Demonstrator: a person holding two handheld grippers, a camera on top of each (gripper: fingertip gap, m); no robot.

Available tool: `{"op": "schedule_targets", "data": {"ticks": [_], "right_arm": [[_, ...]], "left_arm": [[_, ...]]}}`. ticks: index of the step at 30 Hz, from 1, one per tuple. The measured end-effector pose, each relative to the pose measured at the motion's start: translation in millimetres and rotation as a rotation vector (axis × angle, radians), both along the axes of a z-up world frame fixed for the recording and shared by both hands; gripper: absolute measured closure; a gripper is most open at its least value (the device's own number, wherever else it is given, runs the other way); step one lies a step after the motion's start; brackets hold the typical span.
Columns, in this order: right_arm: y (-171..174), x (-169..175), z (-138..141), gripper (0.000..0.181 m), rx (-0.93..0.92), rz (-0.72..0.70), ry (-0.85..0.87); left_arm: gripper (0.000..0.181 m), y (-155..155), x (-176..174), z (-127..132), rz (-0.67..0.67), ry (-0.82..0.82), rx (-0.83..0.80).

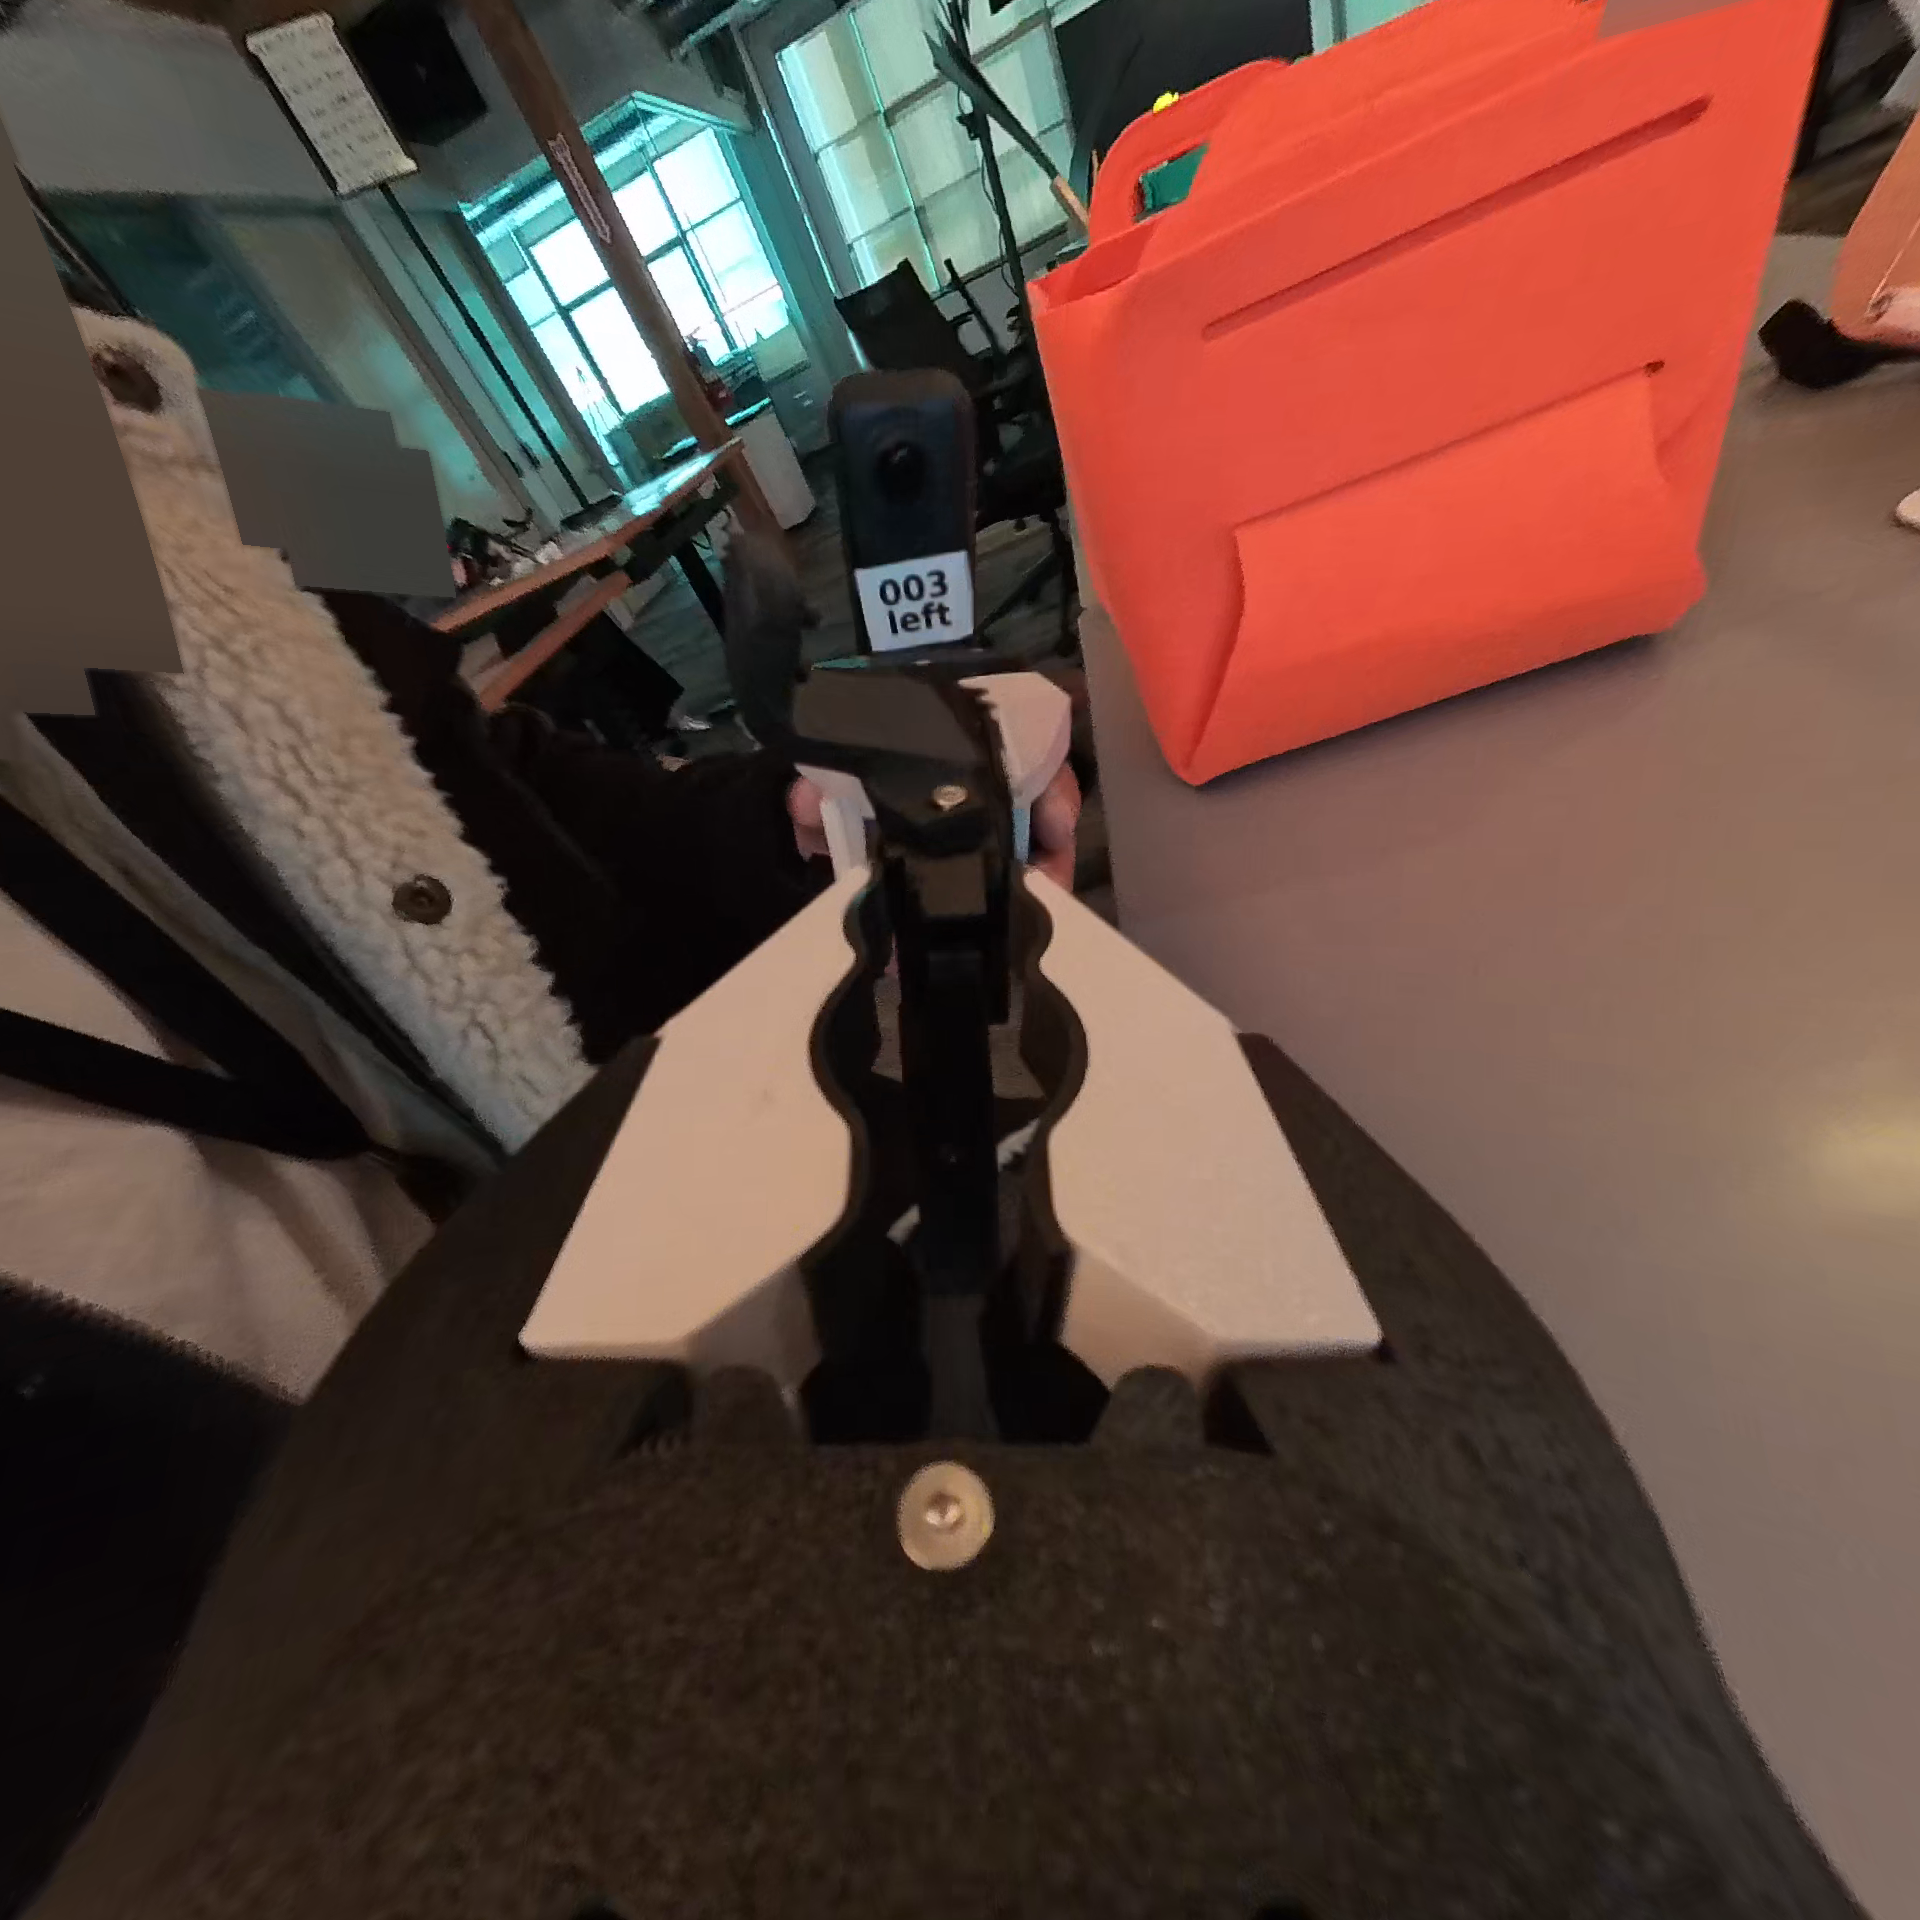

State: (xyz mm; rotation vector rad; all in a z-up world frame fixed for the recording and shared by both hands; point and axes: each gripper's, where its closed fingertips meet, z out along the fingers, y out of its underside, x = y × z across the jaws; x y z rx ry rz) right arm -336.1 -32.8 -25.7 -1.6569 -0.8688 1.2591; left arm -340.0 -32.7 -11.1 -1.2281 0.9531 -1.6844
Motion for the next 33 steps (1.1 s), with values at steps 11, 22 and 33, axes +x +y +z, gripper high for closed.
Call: {"op": "schedule_targets", "data": {"ticks": [11,22,33], "right_arm": [[3.1,23.1,-15.6,0.161,0.043,-0.053,-0.001],[7.3,26.8,-29.7,0.16,0.057,-0.046,-0.009],[-5.3,24.2,-36.8,0.161,0.266,0.009,-0.08]], "left_arm": [[0.157,-1.8,14.0,-49.0,-0.005,0.273,0.131],[0.157,3.2,17.3,-56.0,0.048,0.306,0.195],[0.127,1.3,26.3,-76.2,0.062,0.42,0.321]]}}
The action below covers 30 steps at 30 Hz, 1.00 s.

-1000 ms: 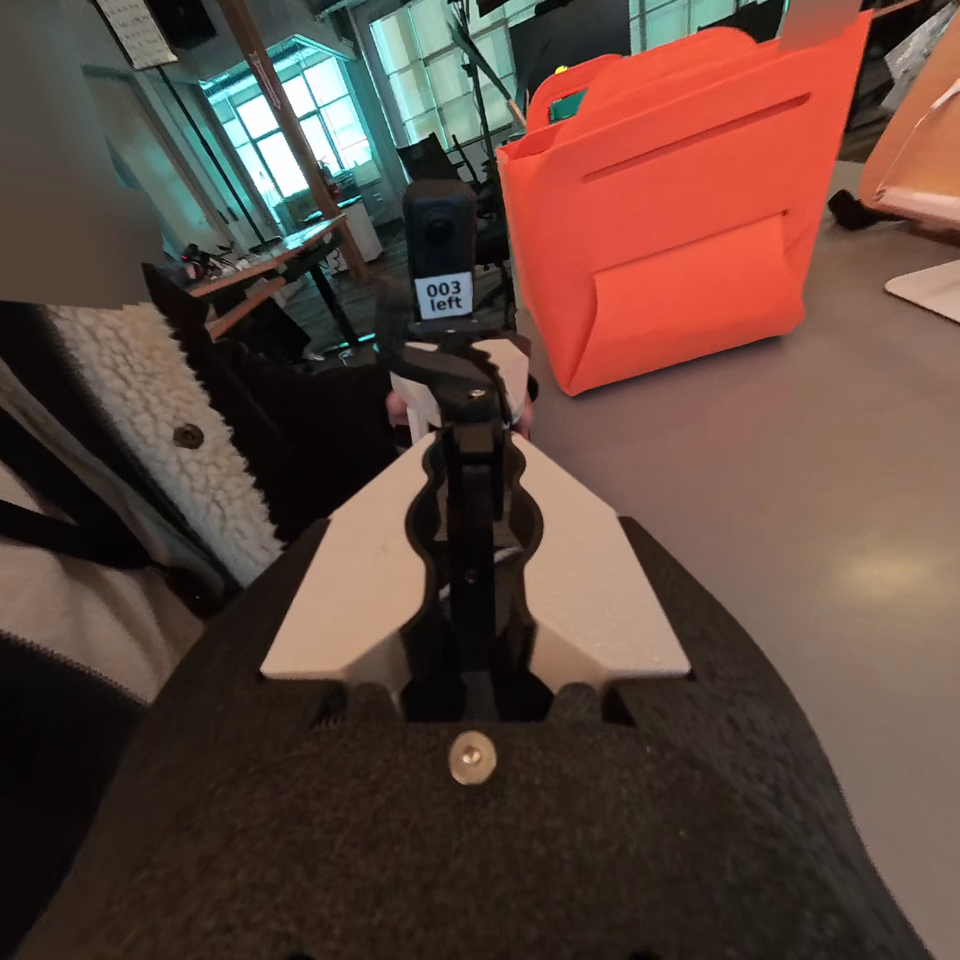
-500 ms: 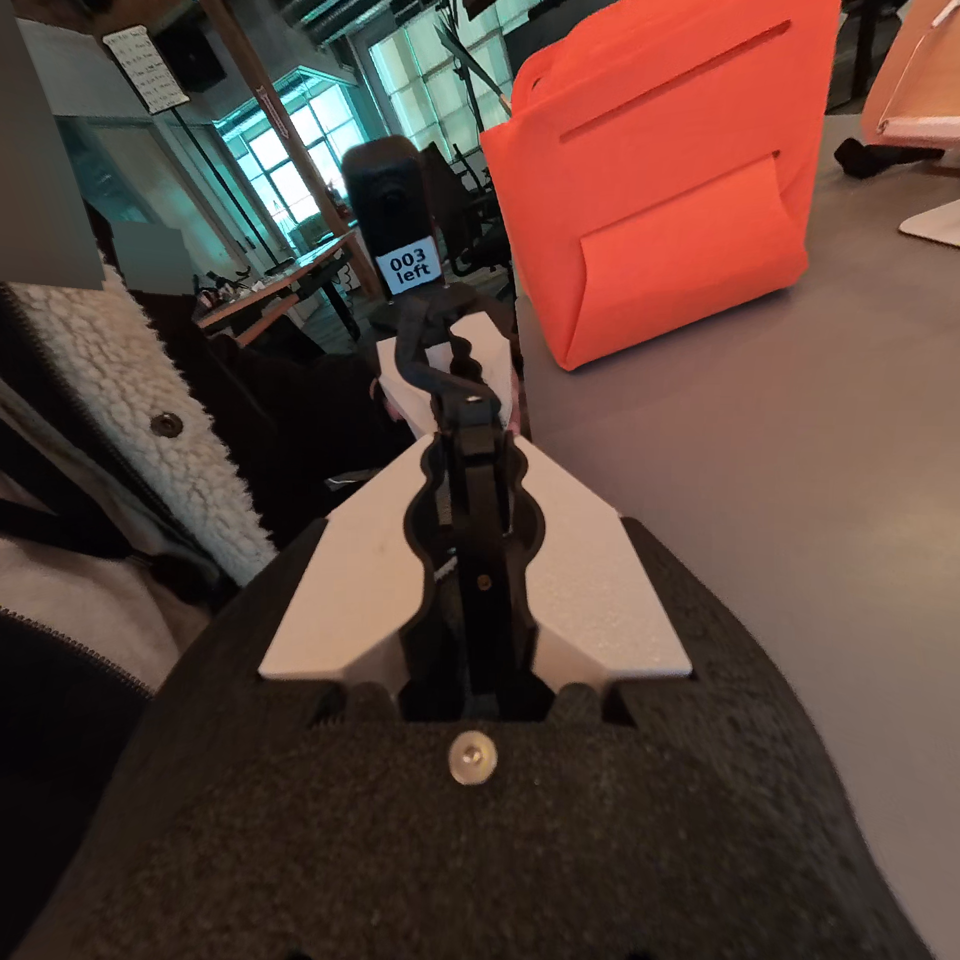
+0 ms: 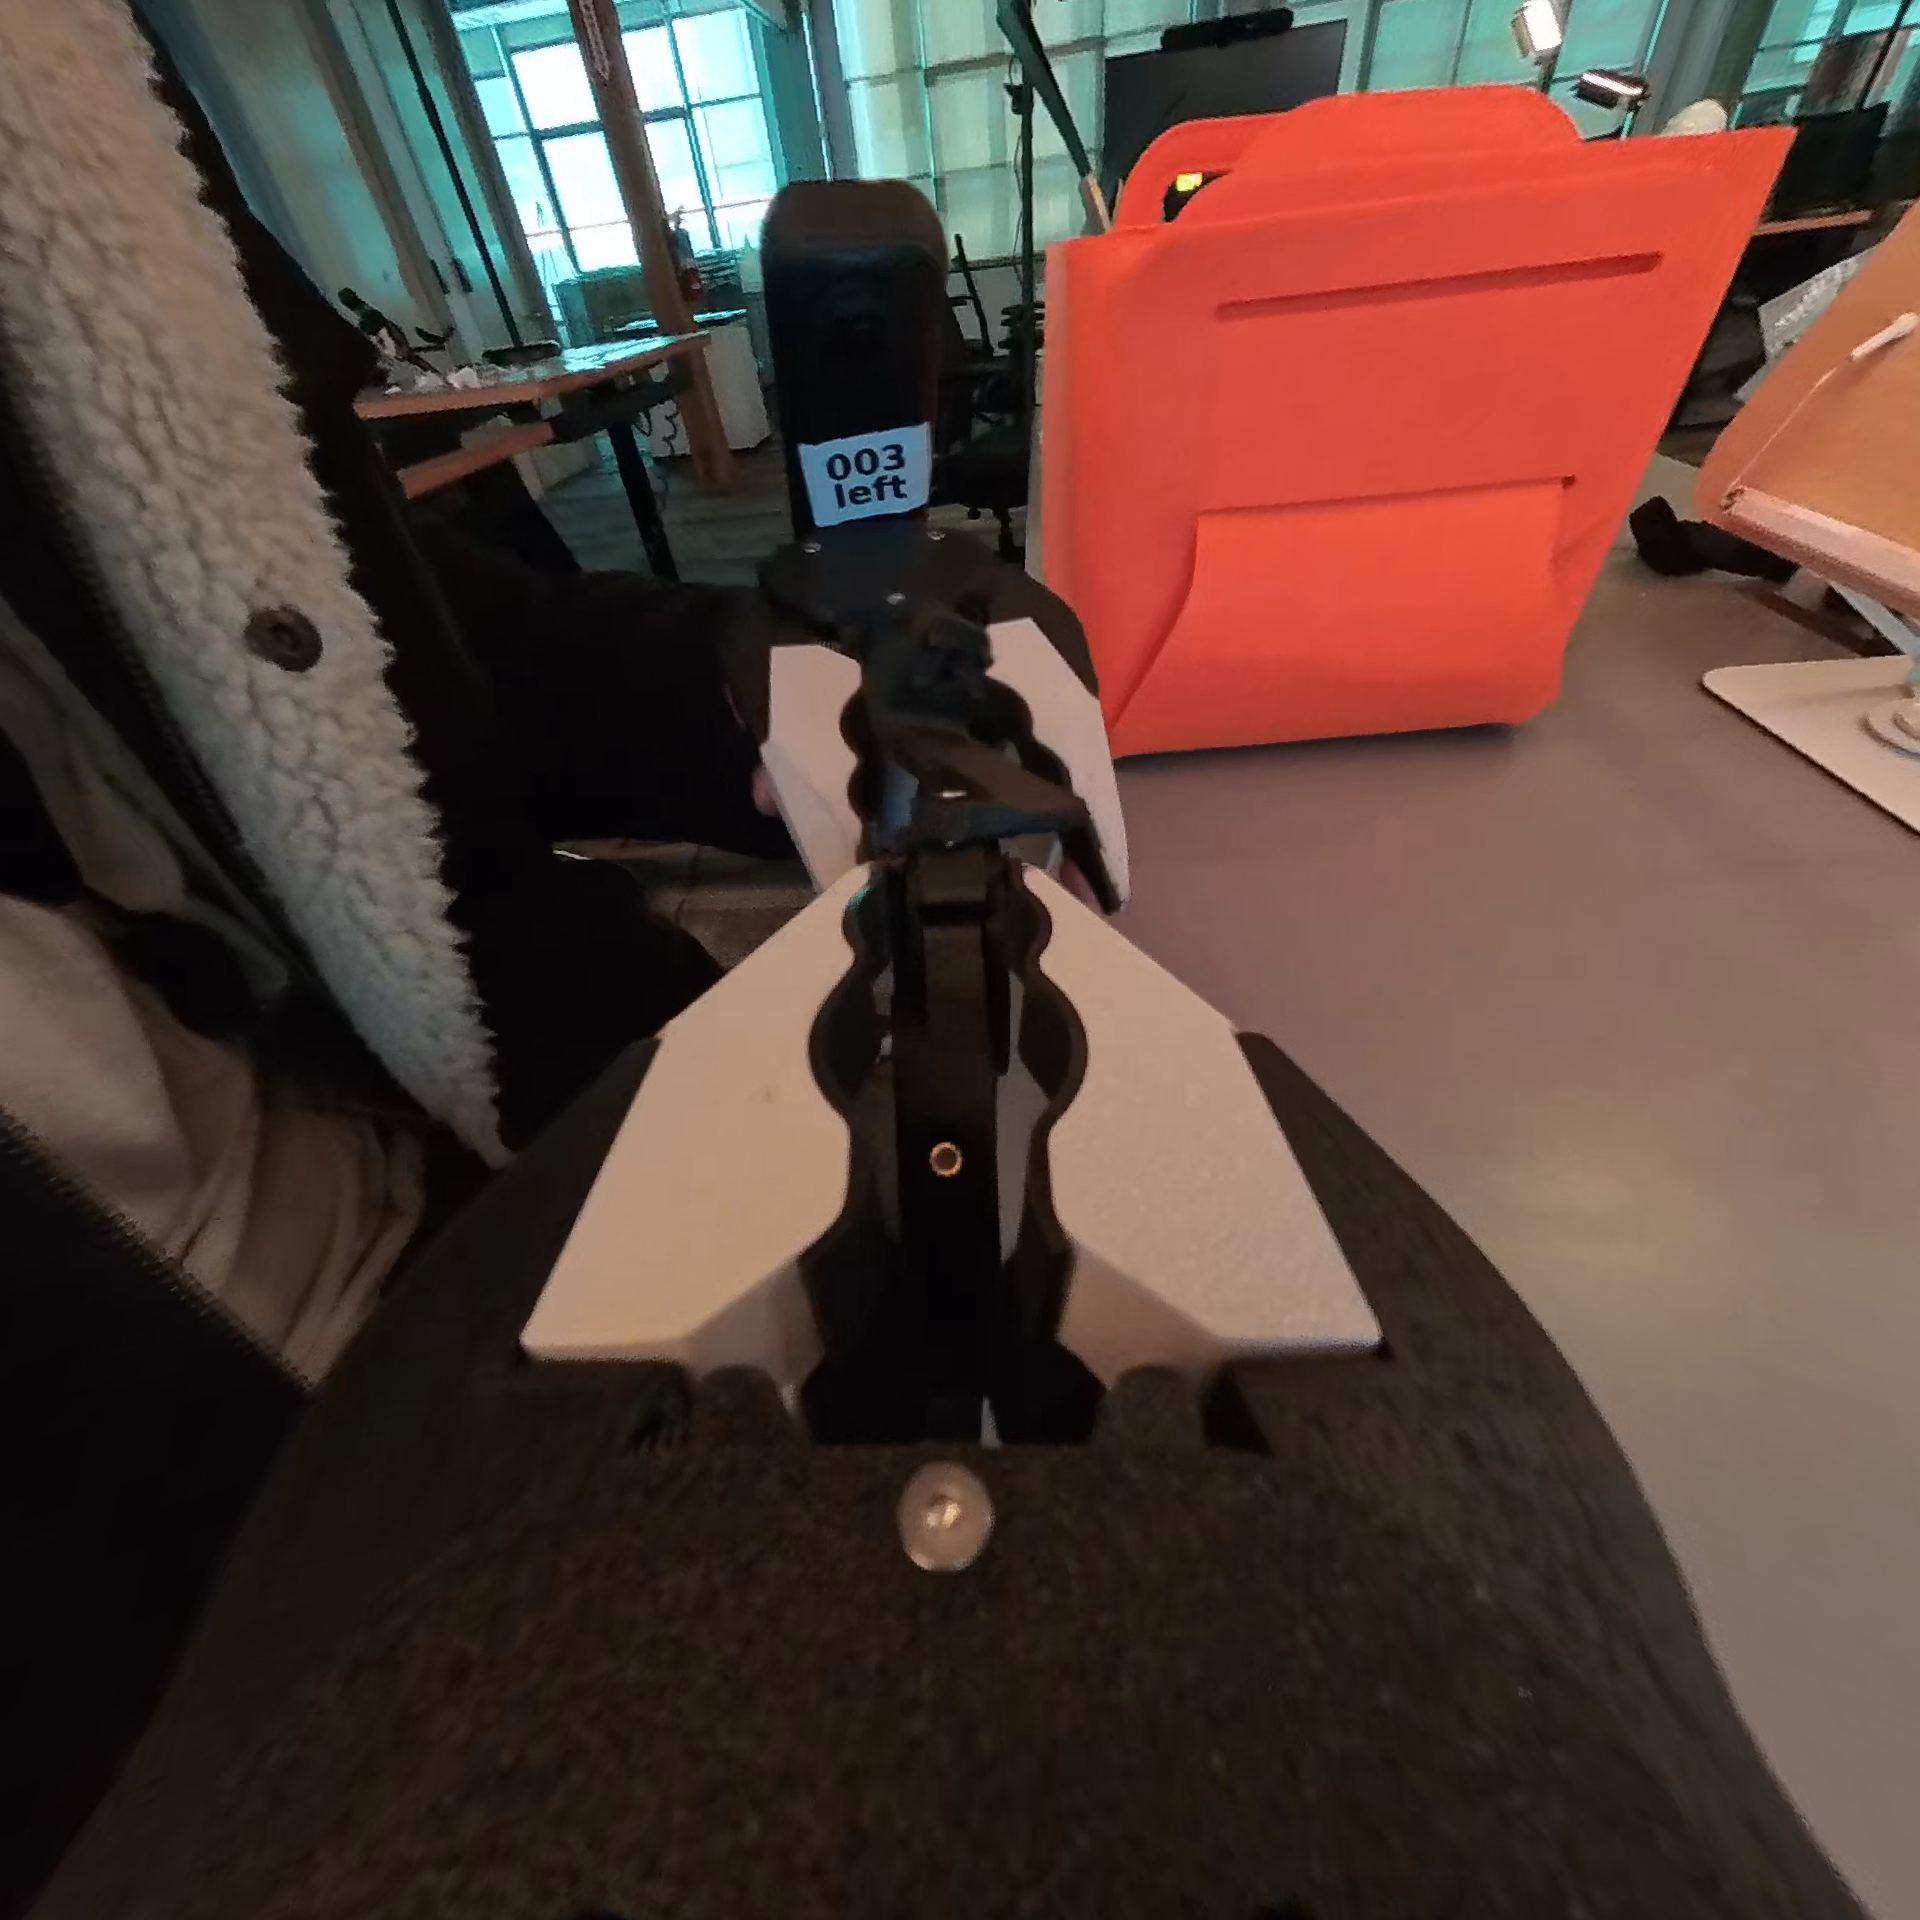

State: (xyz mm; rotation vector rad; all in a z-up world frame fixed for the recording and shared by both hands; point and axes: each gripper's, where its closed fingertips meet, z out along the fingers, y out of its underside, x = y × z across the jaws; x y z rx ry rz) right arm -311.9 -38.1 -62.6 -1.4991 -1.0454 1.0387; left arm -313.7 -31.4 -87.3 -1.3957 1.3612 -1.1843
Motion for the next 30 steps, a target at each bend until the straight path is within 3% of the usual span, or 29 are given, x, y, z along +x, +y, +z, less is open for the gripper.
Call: {"op": "schedule_targets", "data": {"ticks": [3,5,7,10,14,17,22,30], "right_arm": [[0.6,4.0,1.6,0.161,0.028,-0.009,-0.003],[-0.2,6.0,3.2,0.161,0.098,-0.018,-0.028],[-2.4,5.8,7.6,0.161,0.176,-0.016,-0.039],[-7.8,3.6,14.4,0.161,0.223,0.006,-0.013],[-6.9,3.9,14.1,0.161,0.205,-0.003,-0.016],[-4.1,7.1,11.9,0.161,0.207,-0.023,-0.032],[-3.4,8.1,8.4,0.161,0.21,-0.023,-0.041],[0.3,8.4,2.5,0.161,0.274,-0.048,-0.1]], "left_arm": [[0.122,7.1,-3.2,1.7,0.024,0.015,0.01],[0.11,7.1,-3.4,8.4,0.007,0.018,0.046],[0.094,3.1,-0.8,11.3,-0.038,0.066,0.121],[0.091,0.7,5.9,24.5,-0.101,0.102,0.272],[0.116,-17.4,13.1,31.8,-0.239,0.12,0.324],[0.15,-12.1,12.0,28.1,-0.191,0.161,0.385],[0.151,-8.2,13.3,24.0,-0.106,0.169,0.421],[0.146,-8.1,15.1,2.9,-0.063,0.257,0.315]]}}
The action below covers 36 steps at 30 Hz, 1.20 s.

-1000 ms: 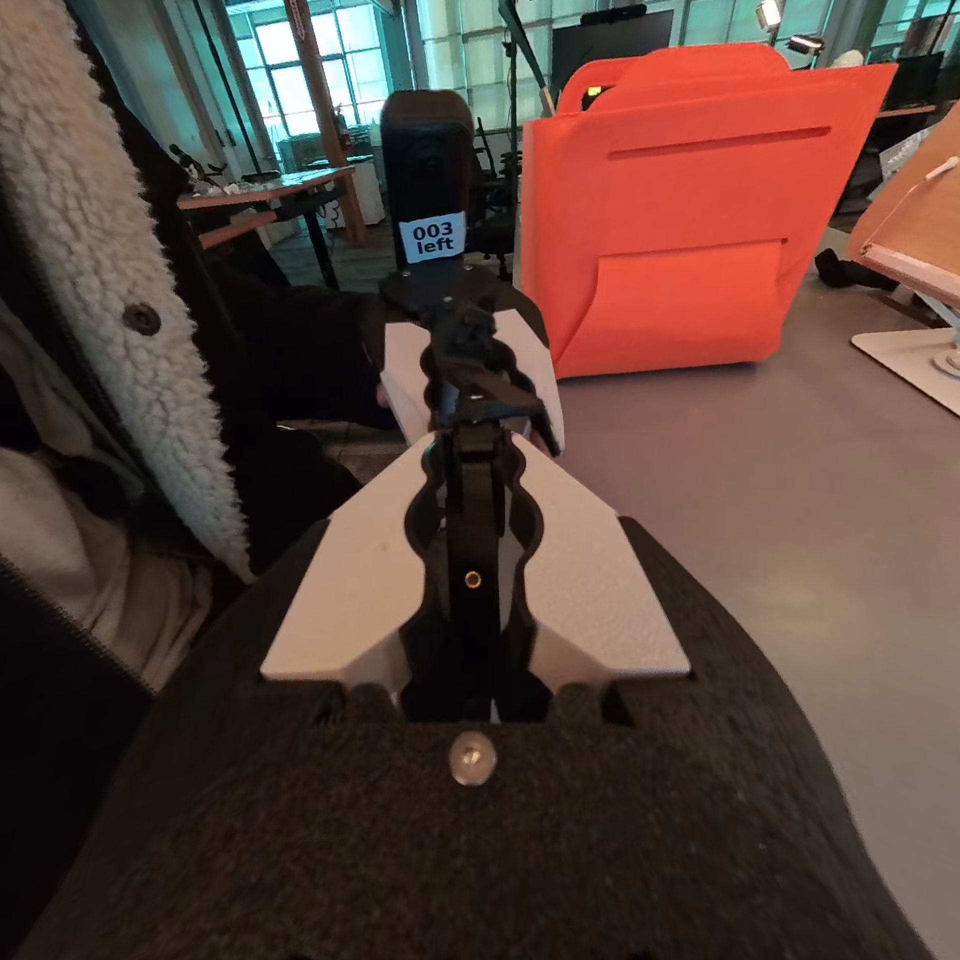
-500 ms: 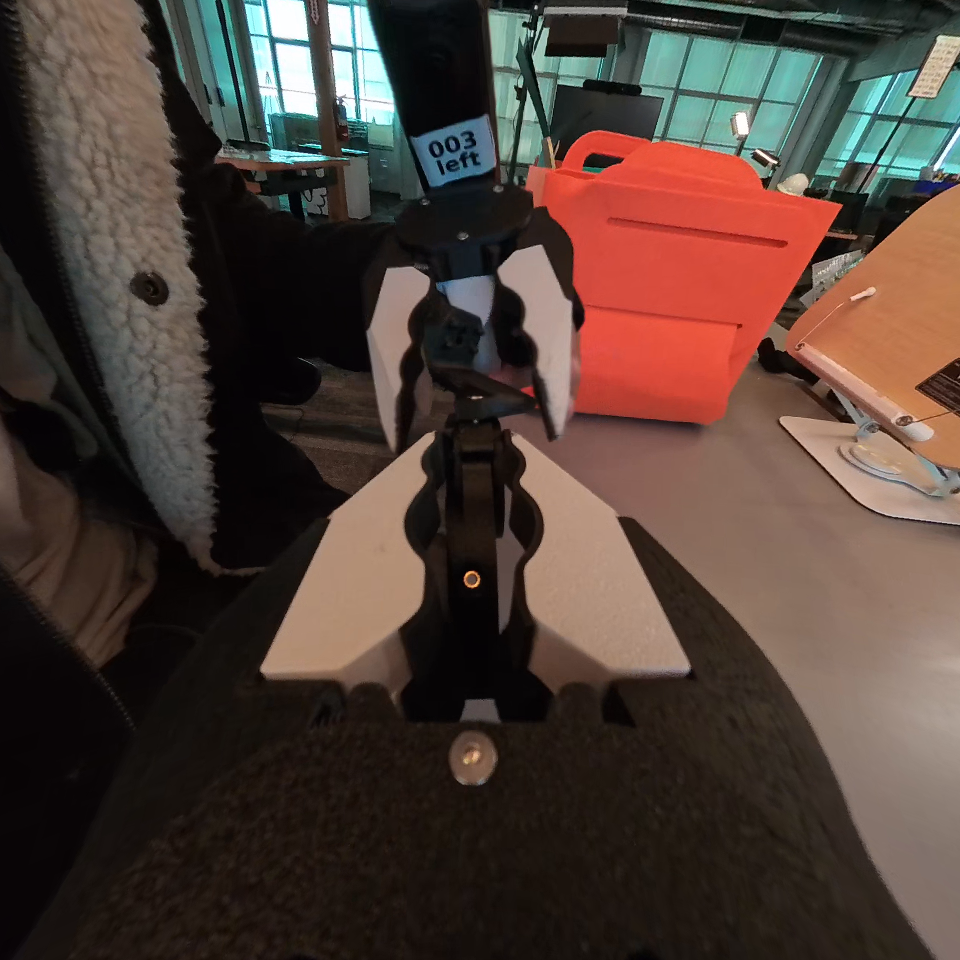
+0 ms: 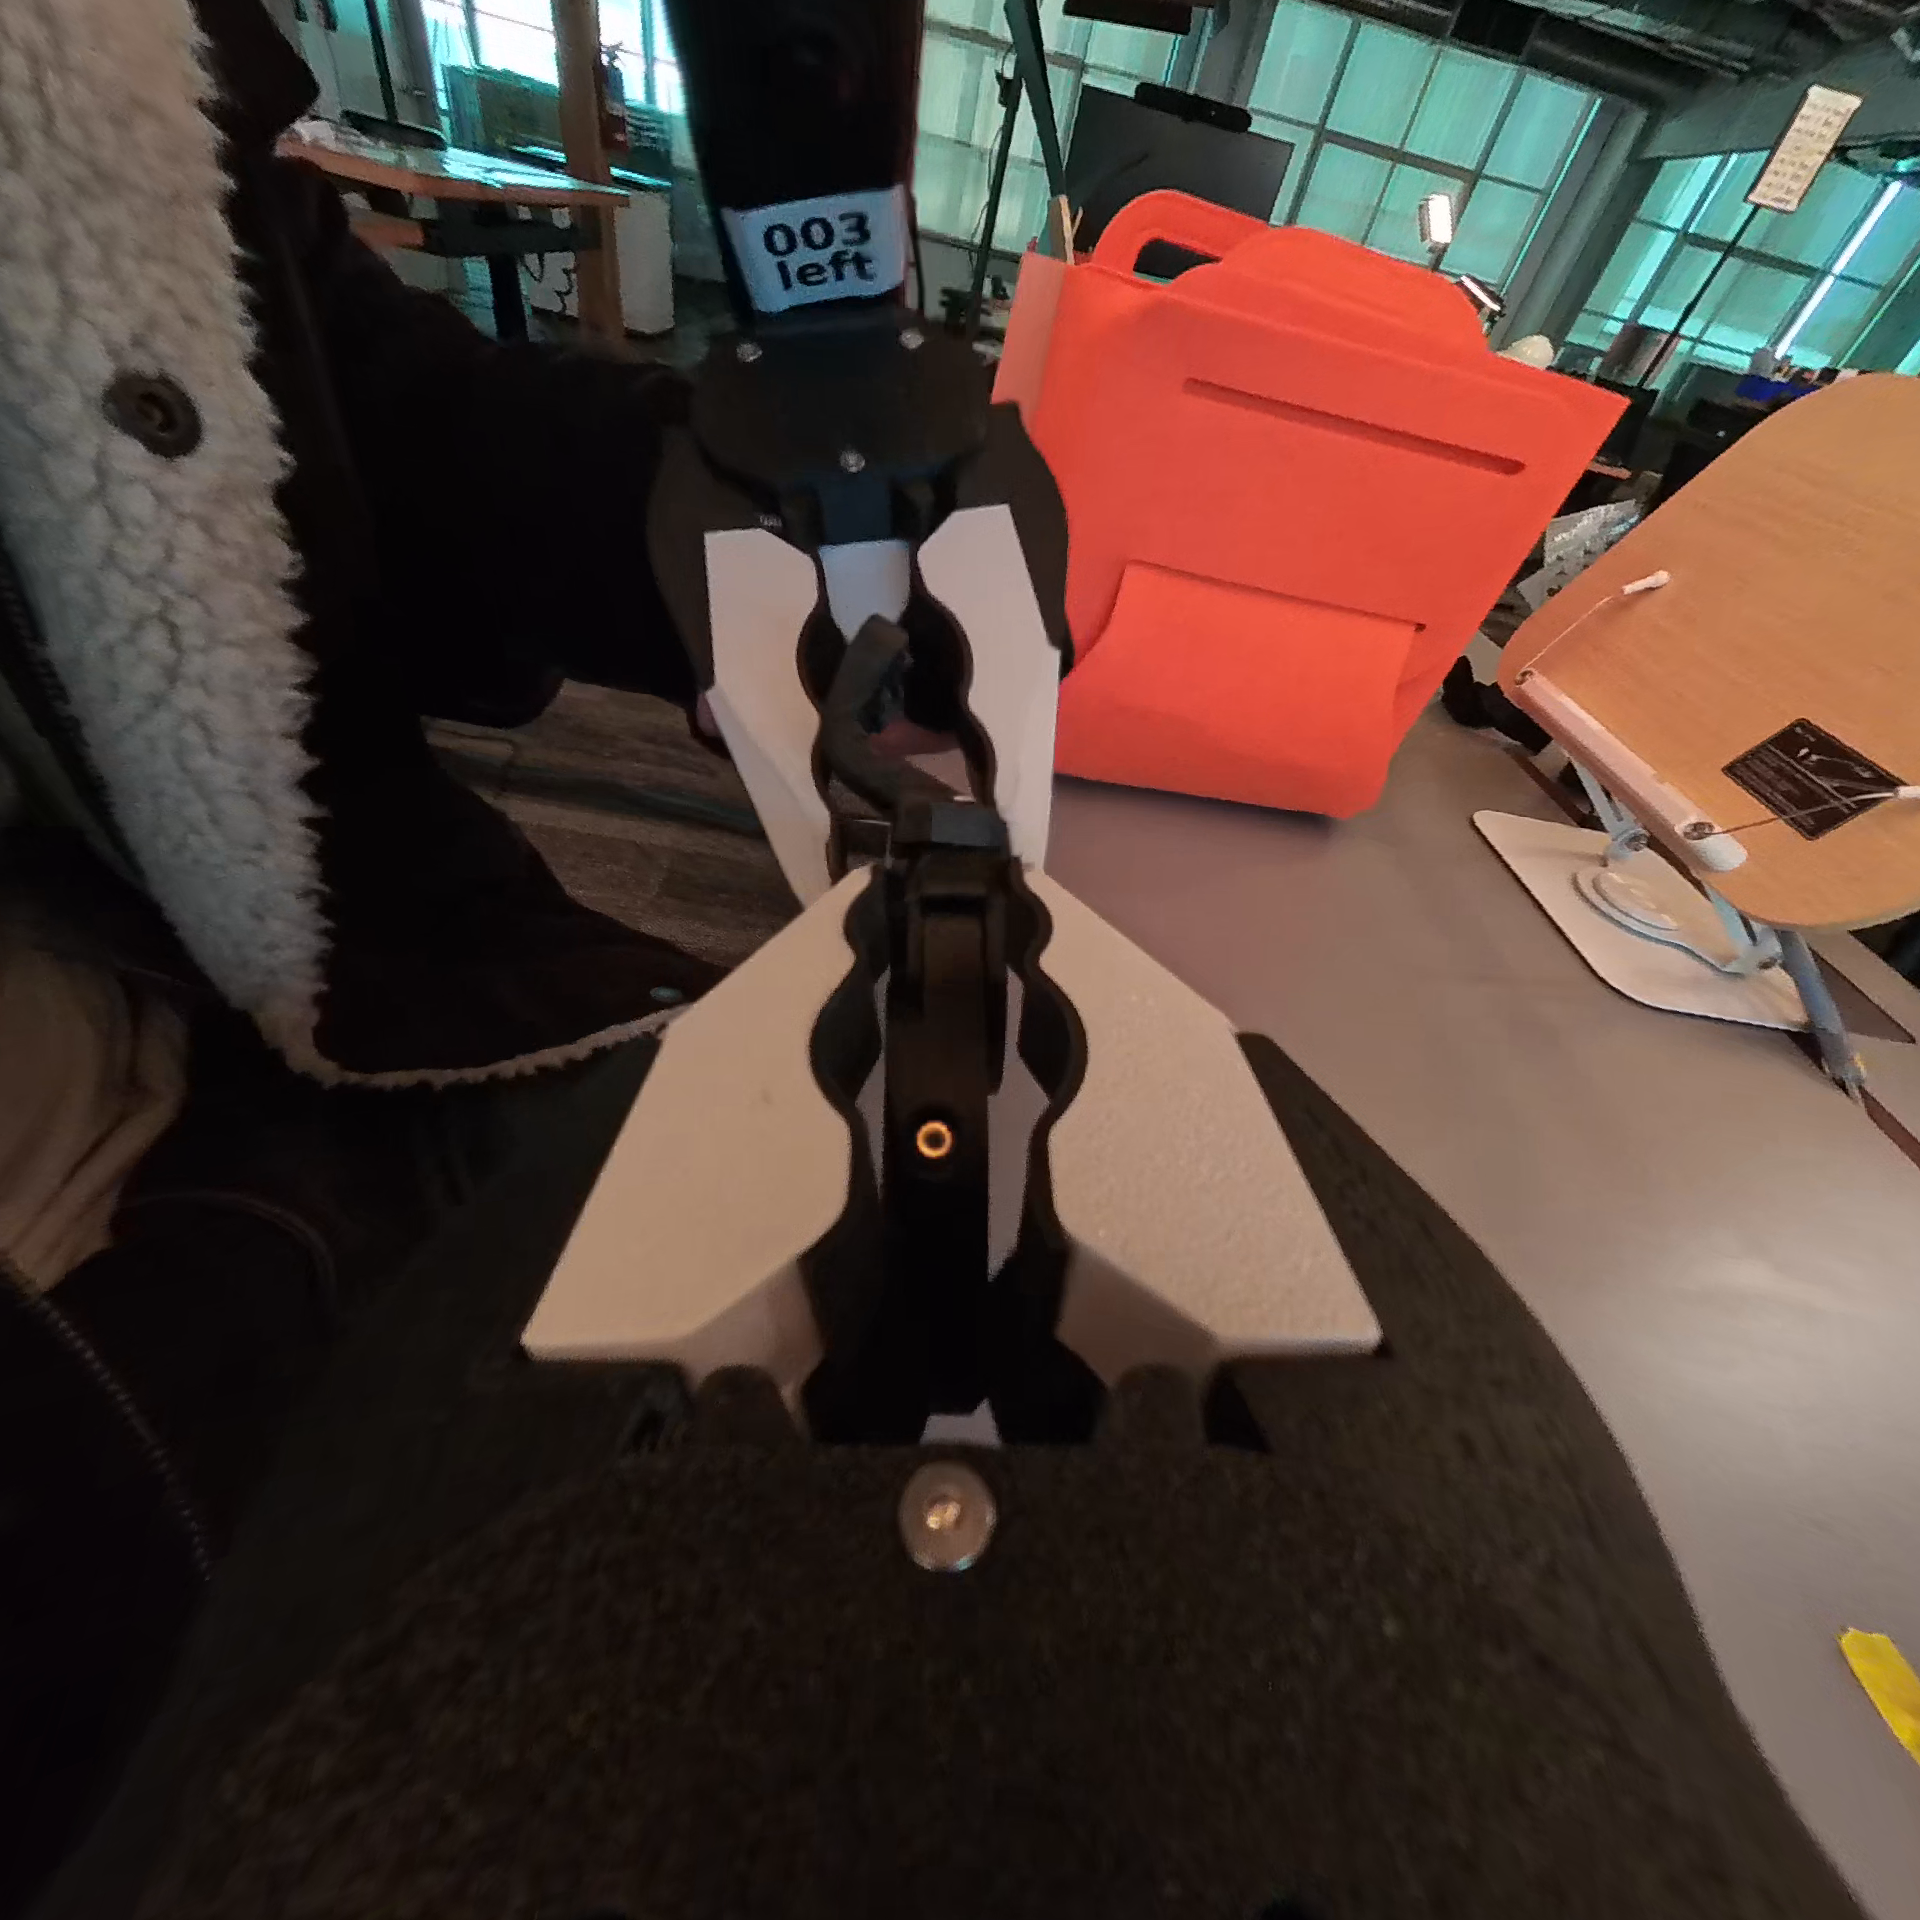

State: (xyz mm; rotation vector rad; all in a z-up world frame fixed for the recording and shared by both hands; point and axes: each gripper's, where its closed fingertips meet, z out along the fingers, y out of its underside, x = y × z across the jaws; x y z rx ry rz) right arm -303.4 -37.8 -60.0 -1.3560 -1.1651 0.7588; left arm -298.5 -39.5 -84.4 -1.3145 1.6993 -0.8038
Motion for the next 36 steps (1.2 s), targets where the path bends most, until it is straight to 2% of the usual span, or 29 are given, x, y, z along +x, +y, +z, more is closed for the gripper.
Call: {"op": "schedule_targets", "data": {"ticks": [3,9,13,15,18,20,22,24,26,29,32,35,36], "right_arm": [[3.6,1.8,-3.4,0.161,-0.023,-0.013,0.003],[4.3,0.5,-10.6,0.162,-0.049,-0.006,-0.006],[1.6,0.6,-2.4,0.161,-0.117,0.026,0.072],[0.6,1.7,0.7,0.161,-0.148,0.043,0.121],[1.6,1.2,5.0,0.161,-0.182,0.059,0.179],[-0.7,-0.8,6.1,0.161,-0.205,0.082,0.205],[-4.4,-2.4,10.1,0.162,-0.224,0.113,0.247],[-6.5,-2.3,15.4,0.162,-0.238,0.136,0.291],[-8.0,-1.3,19.8,0.161,-0.249,0.158,0.332],[-7.0,1.1,18.6,0.161,-0.294,0.174,0.36],[2.0,4.2,12.7,0.16,-0.255,0.107,0.301],[8.4,22.9,14.3,0.132,-0.191,-0.004,0.198],[4.6,31.3,12.5,0.131,-0.179,-0.025,0.137]], "left_arm": [[0.157,8.2,-1.0,0.4,0.058,-0.007,0.065],[0.157,10.4,-3.7,-3.4,0.048,0.005,0.205],[0.155,5.8,-5.2,6.5,0.027,-0.107,0.12],[0.146,9.3,-7.1,3.0,0.05,-0.116,0.084],[0.127,7.7,-8.8,-4.4,0.067,-0.136,-0.077],[0.126,2.5,-6.0,-0.3,0.07,-0.199,-0.202],[0.129,-2.1,-2.6,4.2,0.058,-0.245,-0.297],[0.152,-8.0,-1.8,10.6,0.022,-0.277,-0.386],[0.159,-14.5,-2.1,15.6,-0.02,-0.302,-0.47],[0.159,-13.6,-0.8,16.2,-0.007,-0.309,-0.492],[0.159,-3.2,-2.4,10.4,0.052,-0.278,-0.428],[0.159,16.9,-14.4,-0.5,0.141,-0.241,-0.307],[0.159,22.1,-20.5,-2.7,0.16,-0.24,-0.304]]}}
